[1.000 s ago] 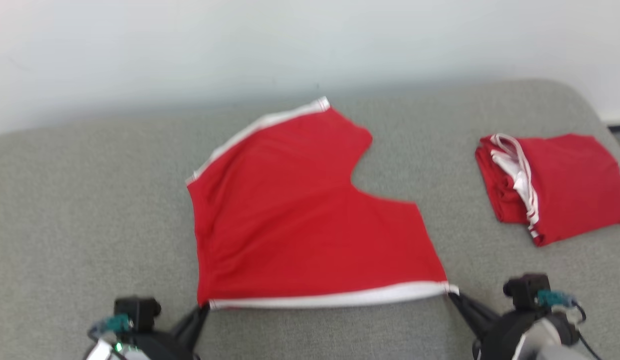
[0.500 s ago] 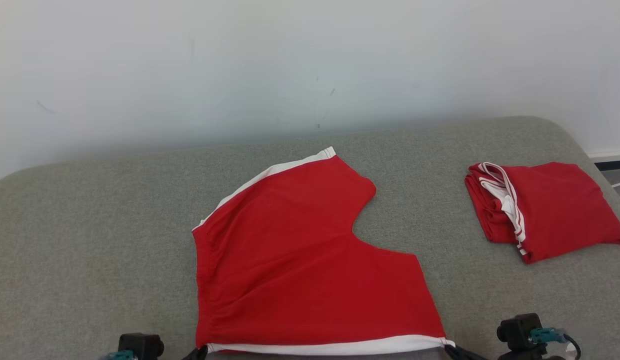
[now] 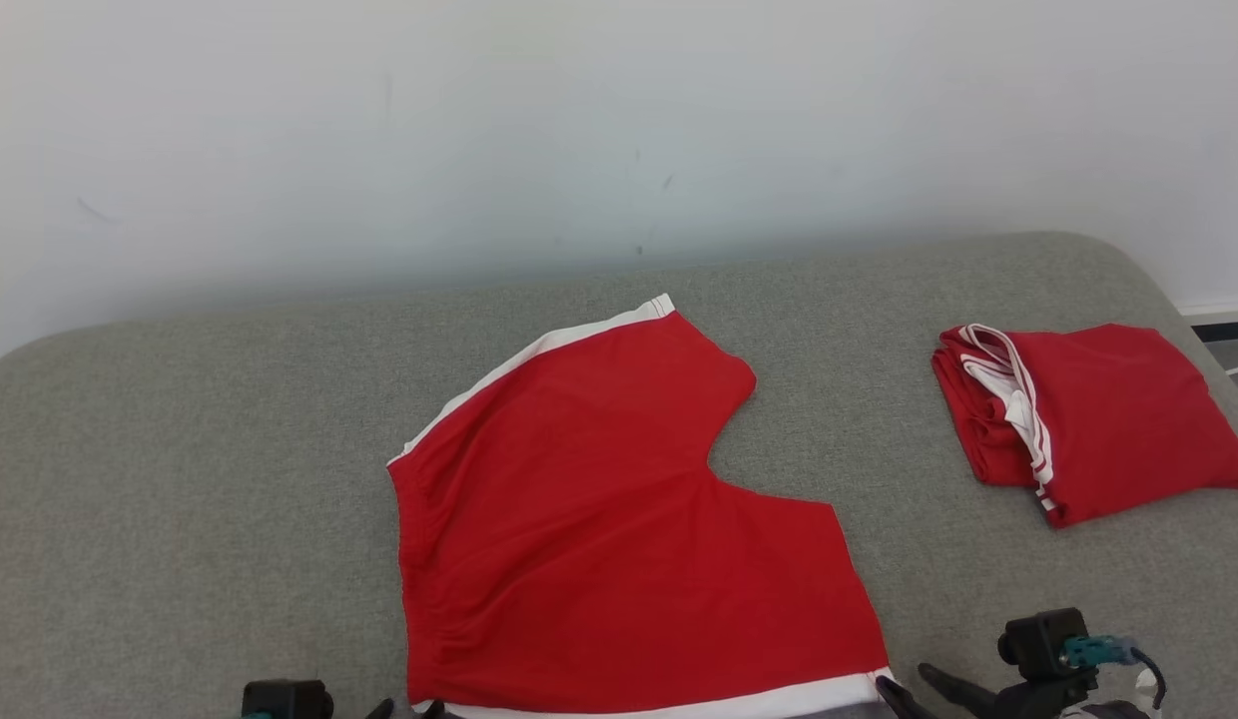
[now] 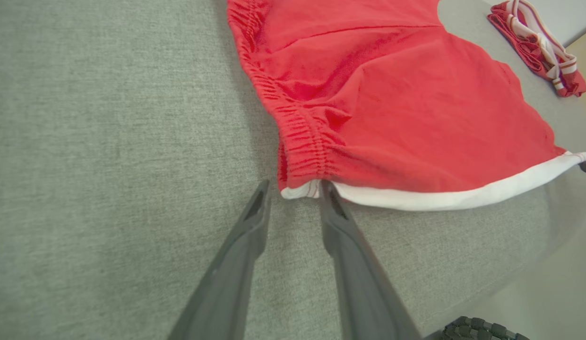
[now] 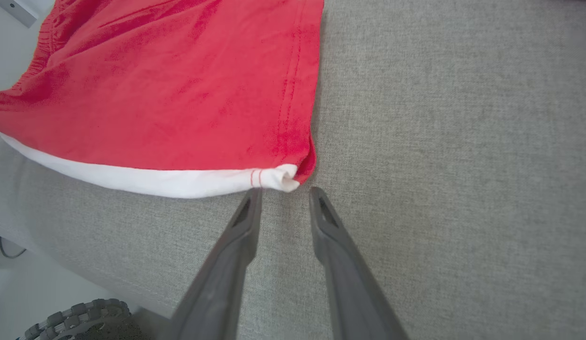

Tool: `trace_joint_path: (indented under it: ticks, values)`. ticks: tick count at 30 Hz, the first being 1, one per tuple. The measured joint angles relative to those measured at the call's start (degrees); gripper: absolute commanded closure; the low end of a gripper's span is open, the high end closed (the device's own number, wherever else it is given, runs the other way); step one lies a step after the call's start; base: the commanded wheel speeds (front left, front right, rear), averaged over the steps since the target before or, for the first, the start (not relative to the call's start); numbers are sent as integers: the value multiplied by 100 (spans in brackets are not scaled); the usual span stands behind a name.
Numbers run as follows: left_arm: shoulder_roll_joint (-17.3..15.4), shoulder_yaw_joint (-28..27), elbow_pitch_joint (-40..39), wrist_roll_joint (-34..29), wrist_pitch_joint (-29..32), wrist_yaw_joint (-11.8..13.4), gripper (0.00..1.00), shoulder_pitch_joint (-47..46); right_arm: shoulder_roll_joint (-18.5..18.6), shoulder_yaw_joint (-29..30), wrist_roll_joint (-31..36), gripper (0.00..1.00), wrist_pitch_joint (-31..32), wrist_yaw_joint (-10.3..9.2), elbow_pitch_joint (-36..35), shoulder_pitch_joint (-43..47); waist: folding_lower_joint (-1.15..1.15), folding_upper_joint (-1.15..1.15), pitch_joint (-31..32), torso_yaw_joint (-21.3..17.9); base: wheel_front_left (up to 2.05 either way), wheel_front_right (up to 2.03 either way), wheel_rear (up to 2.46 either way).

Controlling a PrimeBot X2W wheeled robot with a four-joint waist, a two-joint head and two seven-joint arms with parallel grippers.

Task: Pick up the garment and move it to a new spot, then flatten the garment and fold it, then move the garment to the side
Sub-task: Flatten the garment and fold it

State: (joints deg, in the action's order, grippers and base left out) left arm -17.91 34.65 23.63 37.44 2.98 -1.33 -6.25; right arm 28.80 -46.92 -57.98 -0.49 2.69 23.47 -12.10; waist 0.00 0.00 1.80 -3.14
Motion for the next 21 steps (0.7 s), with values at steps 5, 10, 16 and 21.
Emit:
trace_joint_path:
  ticks: [5, 10, 16, 21]
  values:
    - [-142, -141, -460, 60, -91, 81, 0, 179, 153, 305, -338, 0, -13, 9, -319, 30, 0, 0, 19, -29, 0, 0, 0]
    - [-122, -387, -1092, 132, -376, 104, 0, 228, 263, 643, -506, 0, -277, -23, -704, 112, 0, 0, 42, -45, 0, 0, 0]
    - [-94, -826, -1447, -42, -982, 654, 0, 218, 170, 1043, -307, 0, -964, -383, -902, -87, 0, 0, 44, -102, 0, 0, 0]
    - [-67, -1201, -1493, -230, -1411, 798, 0, 218, 157, 1332, 147, 0, -1380, -789, -920, -219, 0, 0, 11, -168, 0, 0, 0]
